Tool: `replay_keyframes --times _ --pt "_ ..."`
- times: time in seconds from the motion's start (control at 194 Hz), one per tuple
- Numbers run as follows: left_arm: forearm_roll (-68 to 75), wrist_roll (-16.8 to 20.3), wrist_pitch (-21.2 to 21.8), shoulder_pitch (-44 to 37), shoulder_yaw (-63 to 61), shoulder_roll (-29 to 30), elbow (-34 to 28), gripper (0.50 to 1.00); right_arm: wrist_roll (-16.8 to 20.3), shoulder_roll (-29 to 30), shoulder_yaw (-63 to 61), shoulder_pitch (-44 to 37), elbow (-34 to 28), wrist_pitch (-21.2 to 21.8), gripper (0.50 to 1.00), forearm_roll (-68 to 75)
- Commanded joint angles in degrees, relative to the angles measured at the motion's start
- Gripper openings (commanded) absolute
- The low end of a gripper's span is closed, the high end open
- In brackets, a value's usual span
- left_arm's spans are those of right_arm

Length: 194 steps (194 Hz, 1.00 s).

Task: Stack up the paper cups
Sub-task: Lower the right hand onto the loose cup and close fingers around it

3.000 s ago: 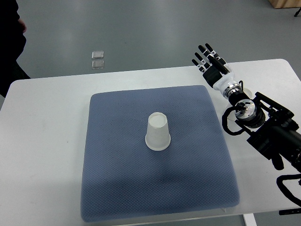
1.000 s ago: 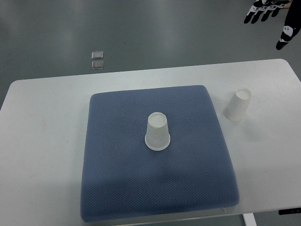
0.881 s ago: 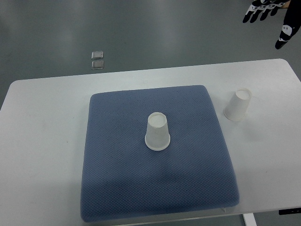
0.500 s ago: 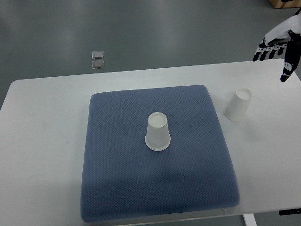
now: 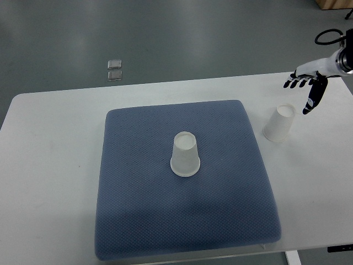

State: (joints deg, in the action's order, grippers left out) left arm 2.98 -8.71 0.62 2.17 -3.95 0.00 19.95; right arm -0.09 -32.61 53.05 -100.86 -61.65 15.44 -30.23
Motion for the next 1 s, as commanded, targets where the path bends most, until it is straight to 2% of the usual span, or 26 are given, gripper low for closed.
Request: replay_keyframes --times 0.0,0.186,0.995 --pt "0.0 0.0 0.0 -0.1 0.0 0.0 0.1 1.0 0.1 1.0 -1.3 2.2 2.1 -0.2 0.917 1.0" --pt "0.0 0.0 0.1 -0.2 0.0 0.0 0.1 1.0 0.2 4.5 -1.3 5.7 5.7 -1.6 0.917 1.1" --pt "0.0 0.0 0.1 -0.5 -0.1 0.0 0.3 1.0 0.3 9.0 -3.9 15.7 16.5 -2.1 0.911 1.2"
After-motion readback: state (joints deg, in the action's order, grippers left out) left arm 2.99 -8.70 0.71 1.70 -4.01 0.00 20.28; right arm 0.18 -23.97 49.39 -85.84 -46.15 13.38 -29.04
